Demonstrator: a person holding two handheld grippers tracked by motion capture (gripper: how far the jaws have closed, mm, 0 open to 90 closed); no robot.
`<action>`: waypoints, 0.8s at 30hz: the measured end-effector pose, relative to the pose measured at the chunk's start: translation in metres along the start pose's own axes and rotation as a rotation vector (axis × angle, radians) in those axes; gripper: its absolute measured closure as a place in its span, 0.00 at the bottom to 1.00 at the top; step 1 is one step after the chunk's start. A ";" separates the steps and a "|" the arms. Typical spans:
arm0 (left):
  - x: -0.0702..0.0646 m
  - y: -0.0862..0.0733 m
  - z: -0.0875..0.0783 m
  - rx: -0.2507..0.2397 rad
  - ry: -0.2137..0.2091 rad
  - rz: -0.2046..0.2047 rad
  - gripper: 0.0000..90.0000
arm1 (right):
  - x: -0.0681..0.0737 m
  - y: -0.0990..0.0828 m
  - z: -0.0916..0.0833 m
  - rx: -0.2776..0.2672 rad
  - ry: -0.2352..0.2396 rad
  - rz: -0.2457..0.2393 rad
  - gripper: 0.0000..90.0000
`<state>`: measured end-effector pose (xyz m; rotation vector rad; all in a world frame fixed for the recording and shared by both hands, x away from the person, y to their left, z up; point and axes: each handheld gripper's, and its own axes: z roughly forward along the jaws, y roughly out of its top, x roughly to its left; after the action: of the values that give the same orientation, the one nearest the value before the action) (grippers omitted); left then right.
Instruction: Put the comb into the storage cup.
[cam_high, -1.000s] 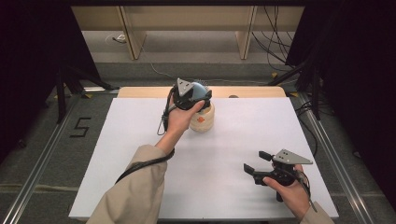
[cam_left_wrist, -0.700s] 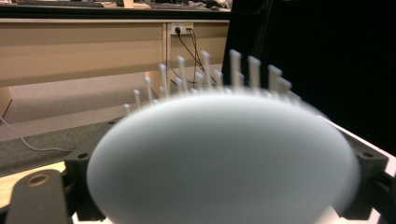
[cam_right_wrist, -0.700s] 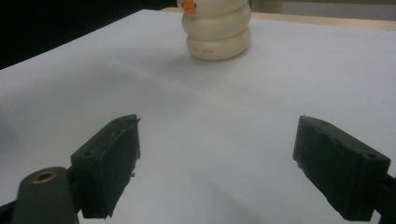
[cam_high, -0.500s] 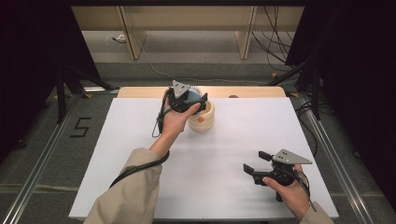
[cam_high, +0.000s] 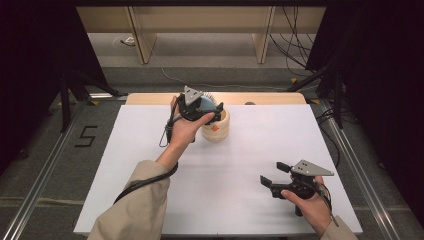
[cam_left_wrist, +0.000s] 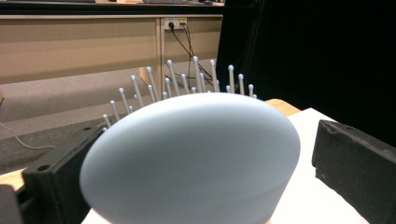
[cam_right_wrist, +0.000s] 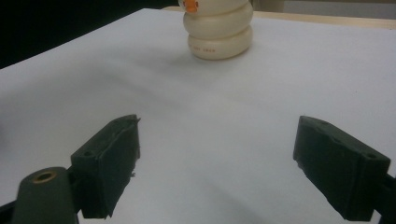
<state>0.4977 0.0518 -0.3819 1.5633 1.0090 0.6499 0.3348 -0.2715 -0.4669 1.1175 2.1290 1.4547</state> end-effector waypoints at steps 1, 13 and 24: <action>0.000 0.000 -0.001 0.000 -0.003 0.003 0.00 | 0.000 0.000 0.000 0.000 -0.001 0.000 0.17; 0.000 0.004 -0.012 -0.007 0.005 0.023 0.00 | 0.000 0.000 0.001 0.003 -0.001 -0.002 0.17; 0.001 0.004 -0.022 -0.006 0.009 0.022 0.00 | 0.000 0.000 0.001 0.002 -0.002 -0.002 0.17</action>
<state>0.4810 0.0631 -0.3735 1.5691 0.9967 0.6750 0.3354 -0.2709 -0.4674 1.1169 2.1302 1.4505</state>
